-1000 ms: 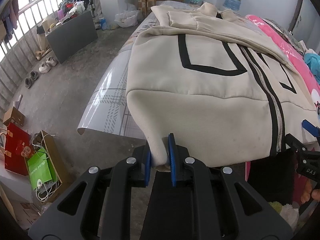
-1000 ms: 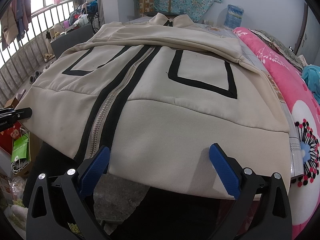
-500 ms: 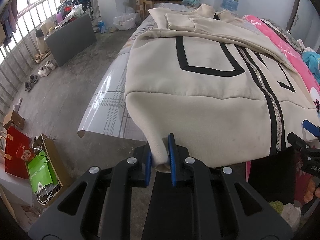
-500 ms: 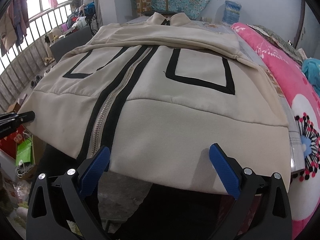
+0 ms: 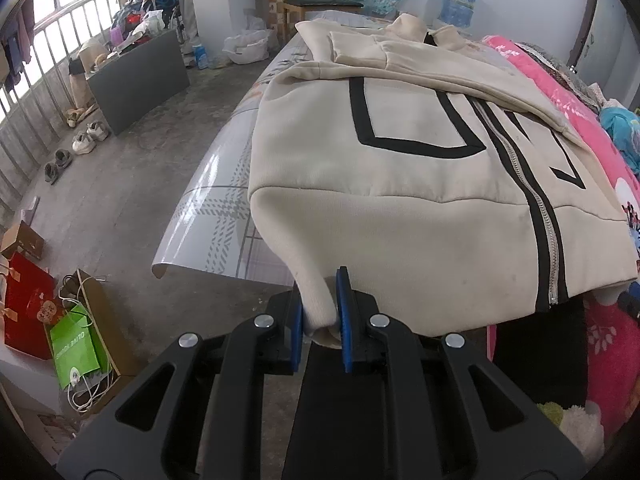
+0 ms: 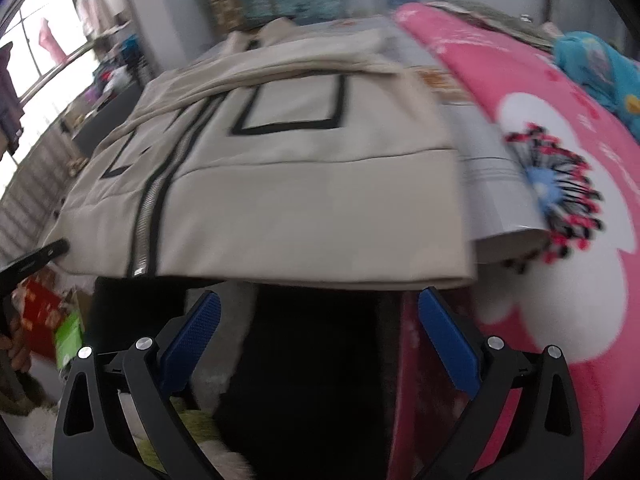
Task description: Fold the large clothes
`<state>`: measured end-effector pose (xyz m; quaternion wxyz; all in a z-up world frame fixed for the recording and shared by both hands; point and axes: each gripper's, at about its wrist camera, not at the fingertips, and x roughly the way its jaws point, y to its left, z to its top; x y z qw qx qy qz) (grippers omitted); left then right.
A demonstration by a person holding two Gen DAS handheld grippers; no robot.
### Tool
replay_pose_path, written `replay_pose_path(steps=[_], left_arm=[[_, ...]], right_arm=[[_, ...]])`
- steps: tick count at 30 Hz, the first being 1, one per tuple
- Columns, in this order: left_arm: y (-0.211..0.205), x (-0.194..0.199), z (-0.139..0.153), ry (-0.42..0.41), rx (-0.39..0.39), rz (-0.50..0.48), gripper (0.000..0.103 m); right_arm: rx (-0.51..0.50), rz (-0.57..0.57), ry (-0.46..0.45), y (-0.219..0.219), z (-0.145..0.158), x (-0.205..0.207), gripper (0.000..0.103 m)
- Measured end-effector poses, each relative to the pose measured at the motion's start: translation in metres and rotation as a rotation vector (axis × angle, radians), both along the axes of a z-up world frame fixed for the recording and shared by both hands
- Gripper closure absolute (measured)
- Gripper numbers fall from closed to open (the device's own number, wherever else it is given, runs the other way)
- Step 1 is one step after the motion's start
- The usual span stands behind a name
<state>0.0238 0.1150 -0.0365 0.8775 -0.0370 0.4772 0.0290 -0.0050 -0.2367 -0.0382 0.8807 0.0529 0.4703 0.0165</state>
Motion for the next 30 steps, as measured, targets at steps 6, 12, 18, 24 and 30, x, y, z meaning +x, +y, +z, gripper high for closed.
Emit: replay_pose_path(steps=[6, 12, 18, 24, 30], left_arm=[[0.003, -0.002, 0.001, -0.002, -0.006, -0.017, 0.089], [0.006, -0.002, -0.003, 0.011, -0.043, -0.028, 0.089], [0.008, -0.007, 0.001, -0.006, -0.062, -0.038, 0.090], [0.000, -0.020, 0.023, -0.087, -0.051, -0.112, 0.097], [-0.005, -0.021, 0.049, -0.189, -0.102, -0.154, 0.098]], right_arm=[[0.029, -0.116, -0.044, -0.038, 0.006, 0.006, 0.006], [0.195, -0.166, -0.058, -0.062, -0.003, 0.015, 0.011], [0.289, -0.231, -0.011, -0.071, -0.019, 0.020, 0.050], [0.288, -0.238, -0.017, -0.066, -0.007, 0.006, 0.096], [0.235, -0.199, -0.104, -0.053, 0.026, 0.003, 0.097]])
